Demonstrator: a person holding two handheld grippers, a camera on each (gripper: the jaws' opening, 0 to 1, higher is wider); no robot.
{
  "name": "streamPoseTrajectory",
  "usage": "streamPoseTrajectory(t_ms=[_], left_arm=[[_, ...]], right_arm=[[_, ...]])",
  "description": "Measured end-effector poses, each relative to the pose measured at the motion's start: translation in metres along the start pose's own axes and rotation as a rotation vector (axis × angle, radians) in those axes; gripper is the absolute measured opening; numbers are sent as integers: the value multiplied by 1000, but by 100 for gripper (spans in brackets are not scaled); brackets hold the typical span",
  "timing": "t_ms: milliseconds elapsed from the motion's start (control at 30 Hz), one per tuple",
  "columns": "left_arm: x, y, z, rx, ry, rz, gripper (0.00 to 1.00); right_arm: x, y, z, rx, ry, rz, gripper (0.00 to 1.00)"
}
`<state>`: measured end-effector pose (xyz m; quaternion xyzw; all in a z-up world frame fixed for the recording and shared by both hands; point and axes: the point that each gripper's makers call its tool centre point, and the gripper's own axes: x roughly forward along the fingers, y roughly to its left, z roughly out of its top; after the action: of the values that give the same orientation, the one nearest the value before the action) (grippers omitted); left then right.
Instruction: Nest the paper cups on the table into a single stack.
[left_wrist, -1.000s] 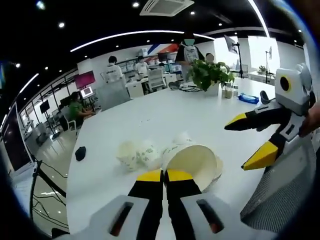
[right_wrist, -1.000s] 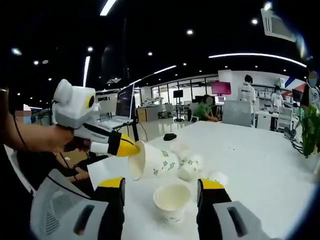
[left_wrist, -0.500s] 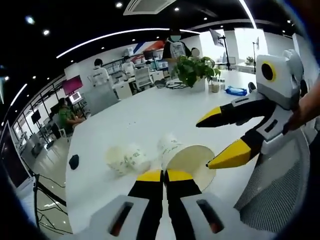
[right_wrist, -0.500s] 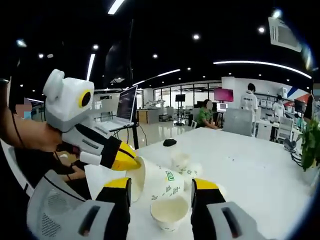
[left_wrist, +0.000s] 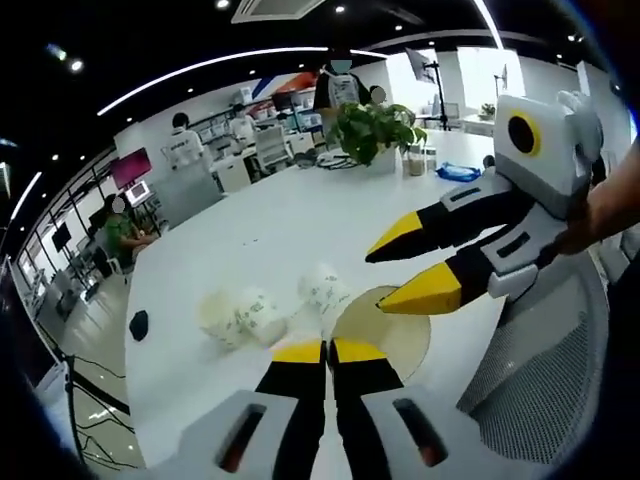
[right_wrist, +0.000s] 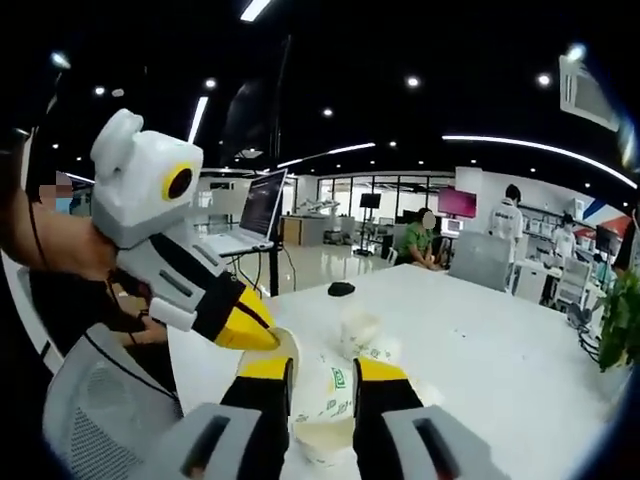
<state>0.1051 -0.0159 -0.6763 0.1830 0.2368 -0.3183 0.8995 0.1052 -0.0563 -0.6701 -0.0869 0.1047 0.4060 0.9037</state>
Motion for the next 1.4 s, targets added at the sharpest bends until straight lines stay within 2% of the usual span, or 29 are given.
streamPoseTrajectory(t_ms=[133,433,767,867,933,1033,1200,1400], left_arm=[[0,-8,2,3,12,-24,0],[-1,-8,5,-6,0,-34,0],[0,-6,4,-36,-16,-65,0],[0,-7,4,-13,-18,-71,0],[0,-8,3,-4,-14,-74,3],[0,-8,7,-9,-39,-81,6],[-2,-4,8,14,-55,-65,12],[-8,-2,12,-31,-109,-80,17]], right_arm=[[0,1,4,-36,-7,4,12],[-1,7,4,-60,3,14,0],[-2,7,2,-43,19,16,0],[-2,5,1,-44,27,12,0],[-1,3,-1,-42,35,8,0],[-1,2,-3,-42,50,6,0],[-1,0,-5,-29,66,7,0],[1,-4,-5,-20,76,8,0]])
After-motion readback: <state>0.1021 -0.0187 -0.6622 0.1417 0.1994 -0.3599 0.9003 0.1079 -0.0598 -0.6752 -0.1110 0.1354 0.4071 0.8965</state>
